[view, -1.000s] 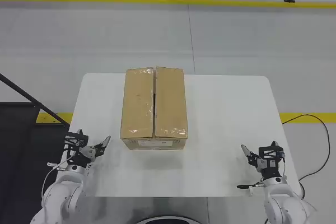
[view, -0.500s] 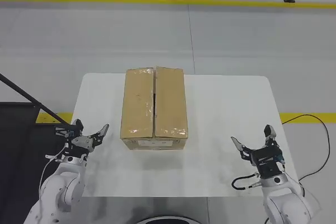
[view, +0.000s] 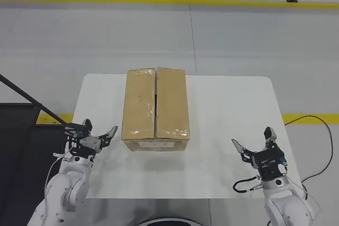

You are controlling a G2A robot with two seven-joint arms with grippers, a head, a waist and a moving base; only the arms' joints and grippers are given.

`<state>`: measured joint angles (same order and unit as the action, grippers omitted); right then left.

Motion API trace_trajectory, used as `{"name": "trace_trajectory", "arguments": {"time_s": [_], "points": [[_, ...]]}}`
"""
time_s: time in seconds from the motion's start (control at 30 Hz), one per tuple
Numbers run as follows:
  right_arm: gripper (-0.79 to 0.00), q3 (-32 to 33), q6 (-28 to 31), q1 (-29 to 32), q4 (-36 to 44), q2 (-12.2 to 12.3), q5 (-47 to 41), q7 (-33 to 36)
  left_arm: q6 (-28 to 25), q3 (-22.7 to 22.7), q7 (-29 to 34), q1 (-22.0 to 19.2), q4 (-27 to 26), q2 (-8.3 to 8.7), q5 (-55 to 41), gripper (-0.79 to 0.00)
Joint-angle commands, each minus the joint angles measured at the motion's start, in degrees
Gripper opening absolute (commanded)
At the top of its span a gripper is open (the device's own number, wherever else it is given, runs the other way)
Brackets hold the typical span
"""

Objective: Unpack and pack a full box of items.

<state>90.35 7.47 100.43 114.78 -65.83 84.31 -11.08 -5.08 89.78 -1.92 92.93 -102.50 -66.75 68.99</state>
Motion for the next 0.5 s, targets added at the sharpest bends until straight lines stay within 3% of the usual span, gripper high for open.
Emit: {"name": "trace_trajectory", "arguments": {"time_s": [0.0, 0.47], "points": [[0.000, -0.1, 0.6, 0.1, 0.0, 0.0, 0.7, -0.4, 0.2, -1.1, 0.3, -0.6, 0.1, -0.14, 0.4, 0.000], [0.000, 0.4, 3.0, -0.3, -0.3, 0.0, 2.8, -2.1, -2.3, -5.5, 0.6, -2.3, 0.4, -0.60, 3.2, 0.000]]}}
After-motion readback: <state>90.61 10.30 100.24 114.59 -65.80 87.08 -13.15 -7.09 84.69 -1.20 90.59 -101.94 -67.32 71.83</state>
